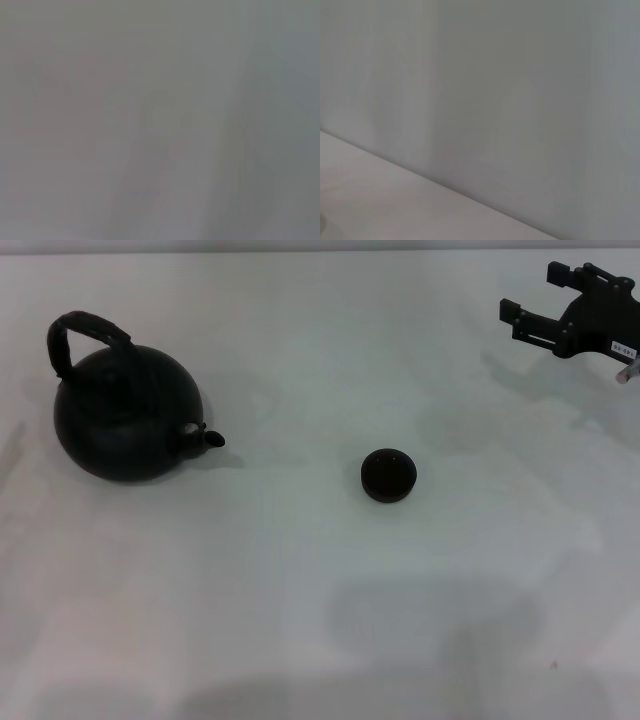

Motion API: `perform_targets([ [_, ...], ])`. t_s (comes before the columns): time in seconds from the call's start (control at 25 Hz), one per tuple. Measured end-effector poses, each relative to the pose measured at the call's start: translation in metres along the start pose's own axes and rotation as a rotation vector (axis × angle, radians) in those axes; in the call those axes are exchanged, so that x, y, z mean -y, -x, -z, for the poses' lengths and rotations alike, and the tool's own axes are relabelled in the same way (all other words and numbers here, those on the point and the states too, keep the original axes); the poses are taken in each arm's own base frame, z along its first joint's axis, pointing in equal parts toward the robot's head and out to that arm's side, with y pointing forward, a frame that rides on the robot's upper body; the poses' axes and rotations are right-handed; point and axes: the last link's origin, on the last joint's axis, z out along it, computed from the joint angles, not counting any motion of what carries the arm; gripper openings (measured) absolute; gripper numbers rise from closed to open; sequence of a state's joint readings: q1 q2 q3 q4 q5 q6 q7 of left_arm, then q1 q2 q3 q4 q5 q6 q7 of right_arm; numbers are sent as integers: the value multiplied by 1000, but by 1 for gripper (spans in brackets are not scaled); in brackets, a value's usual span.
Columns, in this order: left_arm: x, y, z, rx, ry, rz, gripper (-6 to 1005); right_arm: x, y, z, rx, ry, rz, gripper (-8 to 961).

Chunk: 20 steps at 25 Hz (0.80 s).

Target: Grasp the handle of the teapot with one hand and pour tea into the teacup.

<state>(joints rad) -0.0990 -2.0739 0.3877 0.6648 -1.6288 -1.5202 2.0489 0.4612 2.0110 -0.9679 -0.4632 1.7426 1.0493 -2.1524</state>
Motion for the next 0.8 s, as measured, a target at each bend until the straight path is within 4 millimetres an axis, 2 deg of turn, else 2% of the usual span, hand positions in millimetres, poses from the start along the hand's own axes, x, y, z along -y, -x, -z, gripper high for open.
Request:
perform_targets([
  [0.28,1,-6,-1,-23,-4,-150,651,1,1,0,0,0,2,856],
  [0.8,7,-5,6,-75,-78,-158,650,1,0,3,12,-9,-2,856],
])
